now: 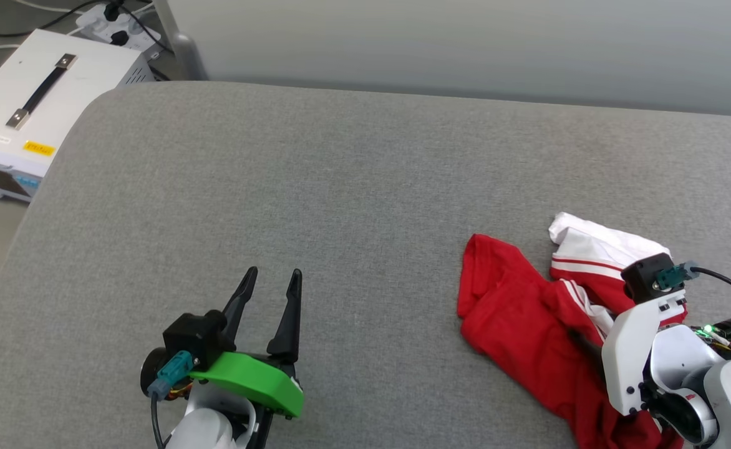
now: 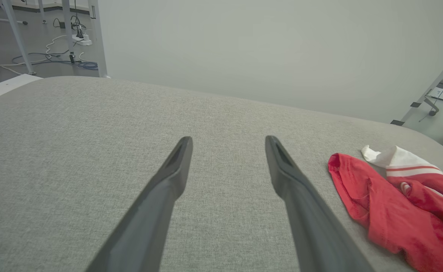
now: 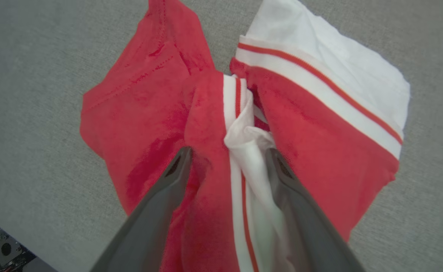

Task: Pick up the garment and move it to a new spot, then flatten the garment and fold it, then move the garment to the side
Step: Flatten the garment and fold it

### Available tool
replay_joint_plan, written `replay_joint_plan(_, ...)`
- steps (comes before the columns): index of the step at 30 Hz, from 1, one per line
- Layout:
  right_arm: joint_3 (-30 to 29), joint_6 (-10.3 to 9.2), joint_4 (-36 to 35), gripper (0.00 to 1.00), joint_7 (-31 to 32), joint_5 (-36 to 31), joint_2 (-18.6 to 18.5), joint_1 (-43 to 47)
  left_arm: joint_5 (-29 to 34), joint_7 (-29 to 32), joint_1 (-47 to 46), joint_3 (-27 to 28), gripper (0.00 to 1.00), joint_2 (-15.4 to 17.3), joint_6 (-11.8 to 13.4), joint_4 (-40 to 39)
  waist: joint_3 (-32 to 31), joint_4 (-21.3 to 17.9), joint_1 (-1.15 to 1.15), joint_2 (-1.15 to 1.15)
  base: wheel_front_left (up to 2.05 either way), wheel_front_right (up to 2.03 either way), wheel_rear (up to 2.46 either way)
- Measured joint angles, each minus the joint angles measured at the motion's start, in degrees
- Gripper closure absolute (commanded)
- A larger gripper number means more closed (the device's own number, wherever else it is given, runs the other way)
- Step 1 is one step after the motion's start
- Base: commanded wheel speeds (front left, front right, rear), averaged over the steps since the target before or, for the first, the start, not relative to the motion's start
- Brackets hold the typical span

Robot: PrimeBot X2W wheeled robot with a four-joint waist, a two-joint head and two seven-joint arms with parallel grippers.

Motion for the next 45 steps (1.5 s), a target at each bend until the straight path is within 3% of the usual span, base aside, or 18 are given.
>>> replay_joint_plan(1, 0.6, 0.0, 0.9, 0.0, 0.5, 0.4, -0.5, -0.4, 0.0, 0.0, -0.2, -0.1, 0.0, -0.1, 0.0, 0.2, 0.3, 0.3, 0.0, 0.0, 0.0, 0.0, 0.0)
replay_joint_plan(2, 0.9, 0.0, 1.5, 0.57, 0.9, 0.9, -0.7, -0.5, 0.0, 0.0, -0.4, -0.1, 0.0, -0.2, 0.0, 0.3, 0.4, 0.5, 0.0, 0.0, 0.0, 0.0, 0.0)
replay_joint_plan(3, 1.2, 0.0, 1.9, 0.82, 1.1, 1.3, -0.8, -0.6, 0.0, 0.0, -0.4, 0.0, 0.0, -0.3, 0.0, 0.3, 0.7, 0.8, 0.0, 0.0, 0.0, 0.0, 0.0)
replay_joint_plan(4, 1.3, 0.0, 2.0, 1.0, 0.9, 1.5, -0.8, -0.8, 0.0, 0.0, -0.4, 0.1, 0.0, -0.4, 0.0, 0.3, 0.9, 1.0, 0.0, 0.0, 0.0, 0.0, 0.0)
replay_joint_plan(11, 2.3, 0.0, -1.0, 1.0, -2.2, 1.9, -0.6, -4.4, 0.0, 0.0, -0.4, 0.5, 0.0, -0.5, 0.0, 0.3, 0.6, 1.2, 0.0, 0.0, 0.0, 0.0, 0.0)
replay_joint_plan(16, 4.7, 0.0, -3.7, 1.0, -5.0, 1.9, 3.9, -8.6, 0.0, 0.0, -0.4, 0.6, 0.0, -0.5, 0.0, 0.3, -0.2, 0.9, 0.0, 0.0, 0.0, 0.0, 0.0)
replay_joint_plan(21, 12.6, 0.0, -1.5, 1.0, -7.0, 2.0, 10.8, -11.8, 0.0, 0.0, -0.5, 0.2, 0.0, -0.6, 0.0, 0.2, 0.1, 1.0, 0.0, 0.0, 0.0, 0.0, 0.0)
replay_joint_plan(27, 23.1, 0.0, 7.7, 1.0, -10.2, 4.0, 13.9, -12.1, 0.0, 0.0, -1.1, -0.3, 0.0, -0.7, -0.1, 0.3, 1.3, 2.0, 0.0, 0.0, 0.0, 0.0, 0.0)
replay_joint_plan(29, 24.5, 0.0, 10.8, 0.56, -12.5, 4.6, 14.1, -12.0, 0.0, 0.0, -1.3, -0.5, 0.0, -0.8, -0.1, 0.5, 1.7, 2.3, 0.0, 0.0, 0.0, 0.0, 0.0)
replay_joint_plan(30, 24.9, 0.0, 12.2, 0.0, -14.1, 4.8, 14.2, -12.0, 0.0, 0.0, -1.3, -0.5, 0.0, -0.8, -0.1, 0.5, 1.9, 2.4, 0.0, 0.0, 0.0, 0.0, 0.0)
replay_joint_plan(39, 21.8, 0.0, 12.3, 0.0, -34.9, 5.0, 15.3, -12.3, 0.0, 0.0, -1.5, 0.1, 0.0, -0.9, -0.1, 1.2, 1.6, 2.1, 0.0, 0.0, 0.0, 0.0, 0.0)
replay_joint_plan(45, 10.8, 0.0, 9.6, 0.0, -41.5, 1.3, 15.0, -10.7, 0.0, 0.0, -1.4, 0.5, 0.0, -0.9, -0.2, 1.5, -0.1, 1.1, 0.0, 0.0, 0.0, 0.0, 0.0)
